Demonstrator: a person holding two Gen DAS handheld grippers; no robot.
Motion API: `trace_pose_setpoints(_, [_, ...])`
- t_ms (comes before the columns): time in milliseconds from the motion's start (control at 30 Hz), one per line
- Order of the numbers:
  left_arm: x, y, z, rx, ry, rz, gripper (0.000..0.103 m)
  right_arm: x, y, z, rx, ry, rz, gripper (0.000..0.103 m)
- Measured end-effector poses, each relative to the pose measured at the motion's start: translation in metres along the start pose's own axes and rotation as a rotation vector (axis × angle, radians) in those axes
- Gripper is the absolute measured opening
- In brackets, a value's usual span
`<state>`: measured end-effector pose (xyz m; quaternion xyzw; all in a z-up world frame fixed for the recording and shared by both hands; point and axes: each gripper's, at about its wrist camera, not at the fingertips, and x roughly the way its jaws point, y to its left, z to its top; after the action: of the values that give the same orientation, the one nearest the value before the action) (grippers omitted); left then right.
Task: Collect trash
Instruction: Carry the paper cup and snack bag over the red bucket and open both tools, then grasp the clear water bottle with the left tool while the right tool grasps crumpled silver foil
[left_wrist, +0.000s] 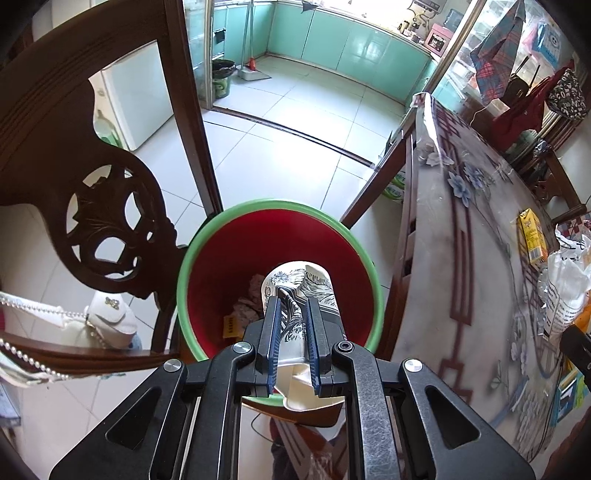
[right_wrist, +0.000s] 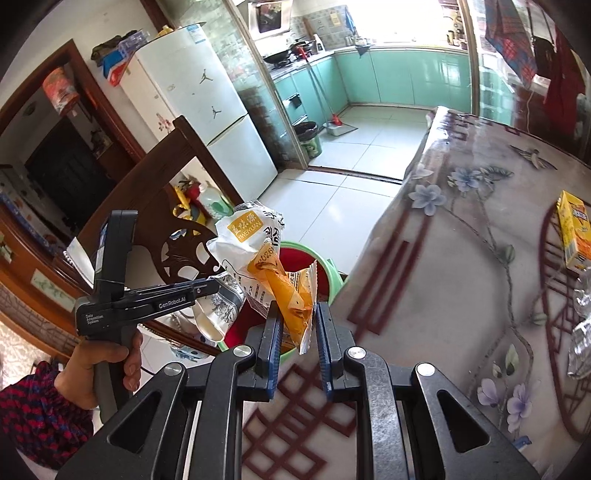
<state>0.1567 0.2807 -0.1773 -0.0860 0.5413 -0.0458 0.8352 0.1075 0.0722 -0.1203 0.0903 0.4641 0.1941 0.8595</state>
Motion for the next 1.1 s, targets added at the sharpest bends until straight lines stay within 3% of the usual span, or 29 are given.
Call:
trace_pose_setpoints(767, [0.024,0.015,0.026,0.005,-0.006,0.083,0.013,0.050,0.031,0.023,-0.062,0.059,0.078,0.015])
trace_pose_setpoints(833, [0.021,0.015,0.025,0.003,-0.017,0.074,0.023,0.054,0.033,0.023,-0.074,0.069,0.097,0.016])
trace_pose_setpoints(900, [0.017,0.015,0.024,0.002,-0.034,0.084,0.044,0.056,0.037,0.024,-0.094,0.077,0.098,0.016])
trace_pose_setpoints(933, [0.014,0.015,0.023,0.000,-0.047,0.089,0.061,0.057,0.039,0.024,-0.103,0.074,0.095,0.017])
trace_pose_setpoints(967, [0.010,0.016,0.023,-0.006,-0.068,0.093,0.068,0.057,0.040,0.025,-0.108,0.071,0.095,0.018])
trace_pose_setpoints(1100, [0.000,0.020,0.023,-0.024,-0.101,0.104,0.073,0.051,0.040,0.025,-0.104,0.042,0.098,0.035])
